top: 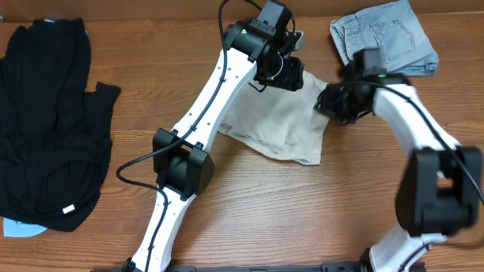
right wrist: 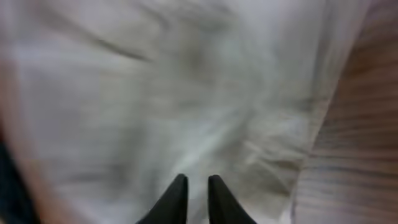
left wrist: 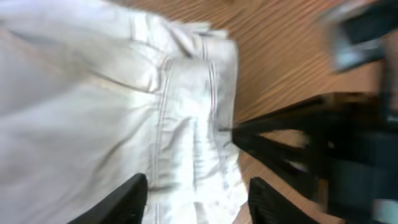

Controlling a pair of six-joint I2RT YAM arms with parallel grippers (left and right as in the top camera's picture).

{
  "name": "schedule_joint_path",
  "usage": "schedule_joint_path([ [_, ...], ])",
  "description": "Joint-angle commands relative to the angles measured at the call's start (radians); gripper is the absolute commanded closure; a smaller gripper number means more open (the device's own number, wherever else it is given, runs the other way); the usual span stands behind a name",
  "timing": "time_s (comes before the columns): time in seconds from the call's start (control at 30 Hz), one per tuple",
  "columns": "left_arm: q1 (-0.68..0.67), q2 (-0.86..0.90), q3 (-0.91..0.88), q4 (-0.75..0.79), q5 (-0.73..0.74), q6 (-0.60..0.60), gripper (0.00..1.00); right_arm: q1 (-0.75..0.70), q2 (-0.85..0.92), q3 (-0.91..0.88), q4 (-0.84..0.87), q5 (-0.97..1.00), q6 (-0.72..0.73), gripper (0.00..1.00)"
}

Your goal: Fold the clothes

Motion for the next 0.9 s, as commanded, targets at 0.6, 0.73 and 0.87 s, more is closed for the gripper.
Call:
schedule_joint_path([
  [0.6, 0.234, -0.089, 0.042, -0.056, -0.231, 0.077, 0.09, 0.051, 0.063, 0.035, -0.083, 0.206, 0.008, 0.03],
  [0.73, 0.314, -0.089, 0.042, -0.076, -0.232, 0.077, 0.08, 0.053, 0.127, 0.035, -0.076, 0.205, 0.009, 0.01],
  [0.87, 0.367, -0.089, 0.042, -0.089, -0.232, 0.077, 0.07, 0.053, 0.186, 0.035, -0.053, 0.202, 0.008, 0.00],
])
